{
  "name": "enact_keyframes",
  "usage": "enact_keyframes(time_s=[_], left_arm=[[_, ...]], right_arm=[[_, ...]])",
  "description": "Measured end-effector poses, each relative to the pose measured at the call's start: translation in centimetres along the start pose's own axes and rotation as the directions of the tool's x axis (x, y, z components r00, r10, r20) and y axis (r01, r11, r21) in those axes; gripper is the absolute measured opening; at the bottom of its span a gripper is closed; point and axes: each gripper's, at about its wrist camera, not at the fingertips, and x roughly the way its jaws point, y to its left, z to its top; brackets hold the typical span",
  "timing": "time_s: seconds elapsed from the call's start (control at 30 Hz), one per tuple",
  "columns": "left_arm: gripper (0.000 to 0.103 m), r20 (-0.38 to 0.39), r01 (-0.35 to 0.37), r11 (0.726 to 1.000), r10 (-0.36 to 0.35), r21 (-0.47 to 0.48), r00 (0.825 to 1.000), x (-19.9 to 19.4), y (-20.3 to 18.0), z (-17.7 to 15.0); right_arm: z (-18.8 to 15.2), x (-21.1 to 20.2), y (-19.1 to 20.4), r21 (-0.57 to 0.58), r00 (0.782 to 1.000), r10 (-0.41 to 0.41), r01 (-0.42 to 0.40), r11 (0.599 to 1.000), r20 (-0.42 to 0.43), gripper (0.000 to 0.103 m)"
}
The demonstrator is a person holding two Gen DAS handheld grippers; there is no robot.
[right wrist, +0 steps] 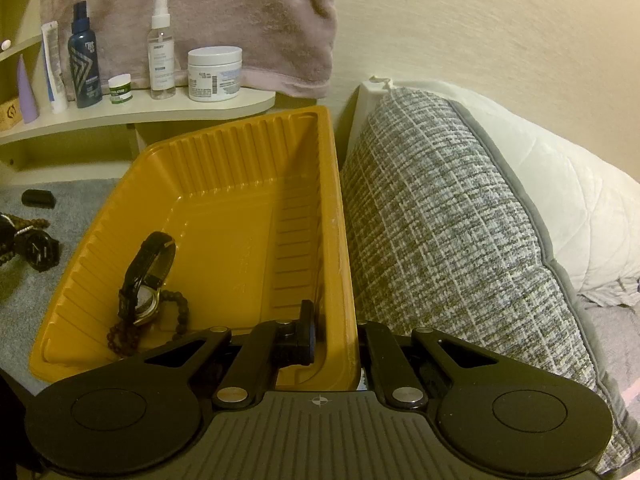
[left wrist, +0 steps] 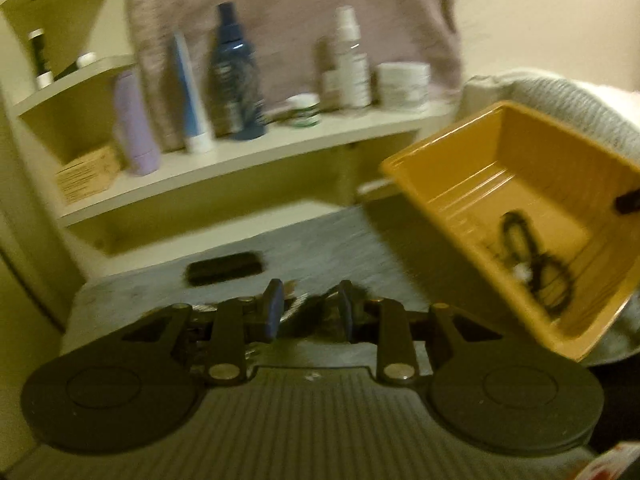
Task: Organize jewelry
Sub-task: 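Move the open left tool back over the remaining jewelry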
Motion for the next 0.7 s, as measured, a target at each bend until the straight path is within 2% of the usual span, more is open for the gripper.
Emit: enact_keyframes(time_s=[0.1,0.53,0.7], left_arm=[[0.026,-0.017,-0.028,1.0,0.028,-0.001,0.999,0.2,1.1,-0.7],[0.026,-0.056,-0.047,0.997,0.05,0.054,0.997,1.1,1.5,-2.2],[0.026,-0.075,0.042,0.999,-0.042,0.006,0.996,0.9,1.1,-2.0]], right_arm=[[0.0,0.0,0.0,0.0,1.0,0.0,0.0,1.0,0.0,0.006],[0.0,0.0,0.0,-0.005,1.0,-0.002,0.002,1.0,-0.003,0.006],[0.1,0.0,0.0,-0.004,1.0,-0.002,0.002,1.0,-0.003,0.006]])
